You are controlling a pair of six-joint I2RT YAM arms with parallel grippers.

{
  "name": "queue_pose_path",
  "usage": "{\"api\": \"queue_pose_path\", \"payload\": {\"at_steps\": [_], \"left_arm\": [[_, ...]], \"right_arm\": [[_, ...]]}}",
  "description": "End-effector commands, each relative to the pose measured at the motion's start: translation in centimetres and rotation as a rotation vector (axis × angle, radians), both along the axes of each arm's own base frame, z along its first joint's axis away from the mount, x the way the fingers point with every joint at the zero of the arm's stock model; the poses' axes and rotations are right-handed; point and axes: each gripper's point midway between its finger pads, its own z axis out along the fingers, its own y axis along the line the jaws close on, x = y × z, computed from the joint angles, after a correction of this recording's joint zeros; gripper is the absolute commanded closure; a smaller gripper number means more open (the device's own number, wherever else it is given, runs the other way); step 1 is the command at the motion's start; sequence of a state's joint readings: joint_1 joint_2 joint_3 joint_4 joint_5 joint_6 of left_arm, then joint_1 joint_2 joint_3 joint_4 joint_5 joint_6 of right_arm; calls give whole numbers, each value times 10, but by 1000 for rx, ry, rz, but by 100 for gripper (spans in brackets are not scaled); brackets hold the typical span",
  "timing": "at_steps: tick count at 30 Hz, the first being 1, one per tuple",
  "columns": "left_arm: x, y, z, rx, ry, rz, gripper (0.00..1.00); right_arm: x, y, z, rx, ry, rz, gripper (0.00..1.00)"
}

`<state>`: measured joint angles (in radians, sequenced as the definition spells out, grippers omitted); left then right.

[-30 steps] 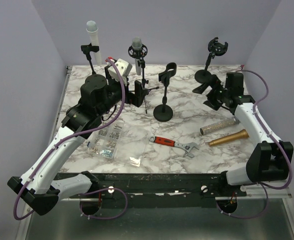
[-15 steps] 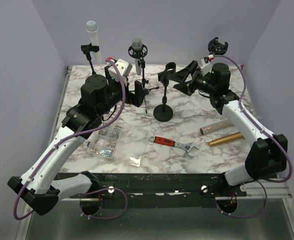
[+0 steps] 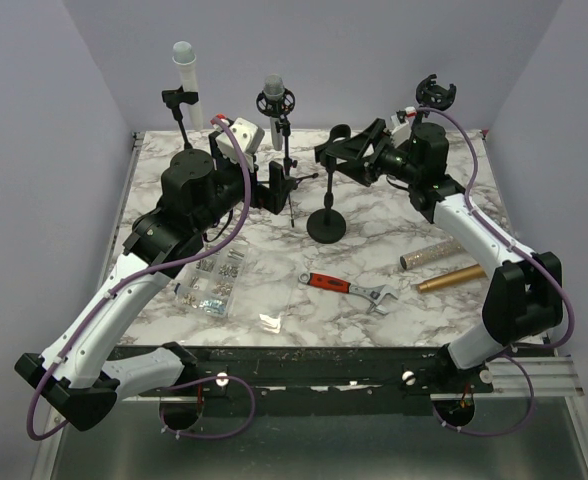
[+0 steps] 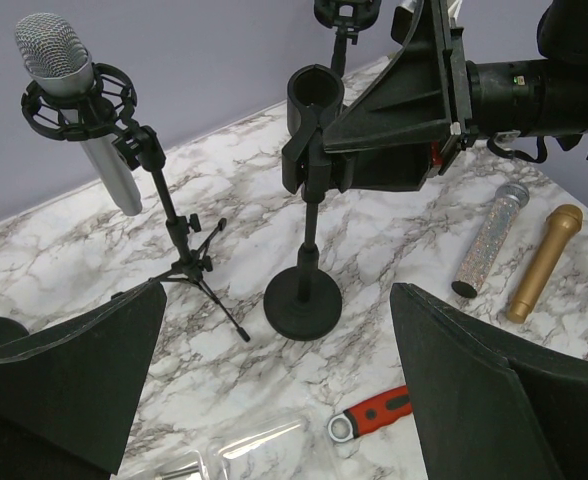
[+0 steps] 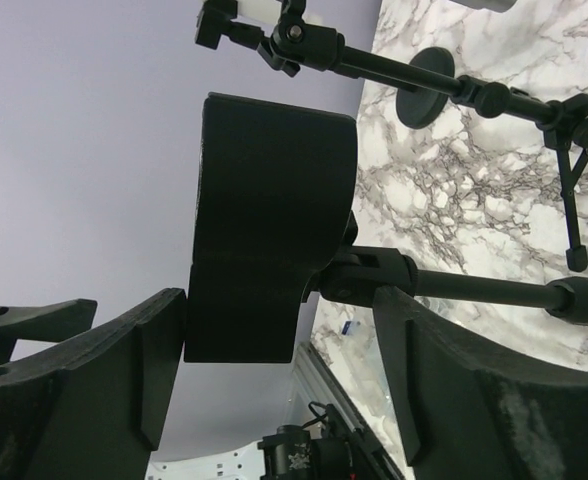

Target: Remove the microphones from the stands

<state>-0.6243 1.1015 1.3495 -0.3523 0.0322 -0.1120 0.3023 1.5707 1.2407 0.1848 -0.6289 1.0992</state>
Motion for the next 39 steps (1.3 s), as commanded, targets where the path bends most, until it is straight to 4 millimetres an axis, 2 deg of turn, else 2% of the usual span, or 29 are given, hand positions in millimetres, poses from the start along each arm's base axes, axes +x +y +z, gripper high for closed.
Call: {"api": "queue_pose_path", "payload": {"at_steps": [1, 9, 19, 24, 34, 39], "left_arm": [[2, 1, 3, 2, -23, 16, 1], [3, 1, 2, 7, -22, 15, 1], [4, 0, -1, 12, -16, 15, 1], [4, -1, -2, 14, -13, 12, 1], [5, -1, -2, 15, -13, 13, 1], [8, 1, -4, 20, -11, 34, 1]], "right_arm": [[7, -1, -4, -34, 9, -39, 30], [5, -4, -38, -87, 91, -60, 44], [-8, -13, -111, -158, 242, -79, 53], [-13, -14, -141, -180, 298, -72, 53], [-20, -15, -170, -200, 356, -61, 53], [-21, -16, -169, -204, 347, -62, 52]]}}
